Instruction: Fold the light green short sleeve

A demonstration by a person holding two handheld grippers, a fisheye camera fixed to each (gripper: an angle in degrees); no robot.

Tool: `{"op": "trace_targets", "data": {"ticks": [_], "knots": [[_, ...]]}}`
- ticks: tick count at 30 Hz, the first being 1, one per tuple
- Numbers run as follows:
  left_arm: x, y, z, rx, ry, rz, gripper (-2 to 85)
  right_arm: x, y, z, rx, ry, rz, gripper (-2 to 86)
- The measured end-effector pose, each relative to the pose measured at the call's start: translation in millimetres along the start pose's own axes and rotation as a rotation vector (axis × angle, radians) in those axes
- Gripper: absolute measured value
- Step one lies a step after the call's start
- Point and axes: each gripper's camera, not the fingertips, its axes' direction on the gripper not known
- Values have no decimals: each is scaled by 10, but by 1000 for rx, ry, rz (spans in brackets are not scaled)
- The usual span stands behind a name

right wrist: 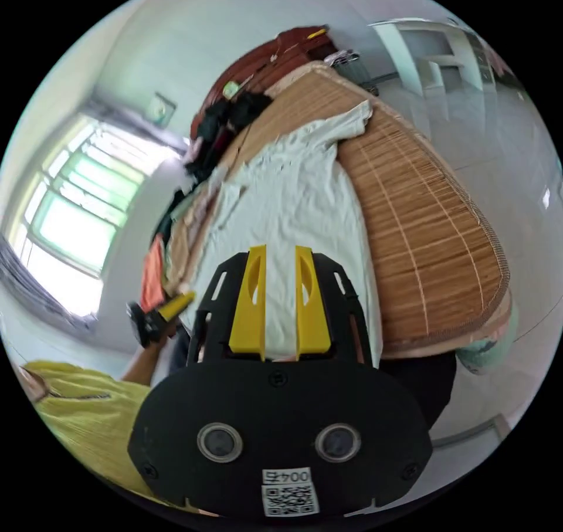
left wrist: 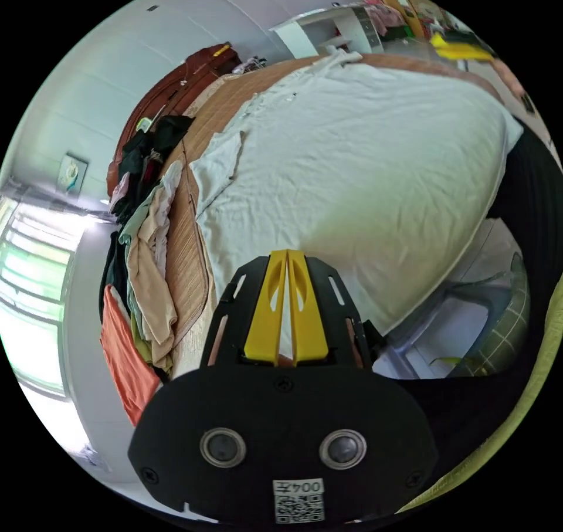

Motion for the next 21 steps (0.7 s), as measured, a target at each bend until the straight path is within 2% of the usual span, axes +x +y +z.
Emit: {"op": "trace_targets", "data": {"ticks": [4,10,17,21], "knots": [[-13,-60,-2,-22,28,25,4,514,-666,79,107,23,71,80],[-190,-117,18,-44,142,-44,2,1098,-1573,714,84,-23,172,119],[-93,-224,-34,-73,105,21,2,1150,-2071,1198,68,29,171,141],[-94,-231,-53,-72,113,15,2,1052,-2186,1362,73,23,180,114]]}}
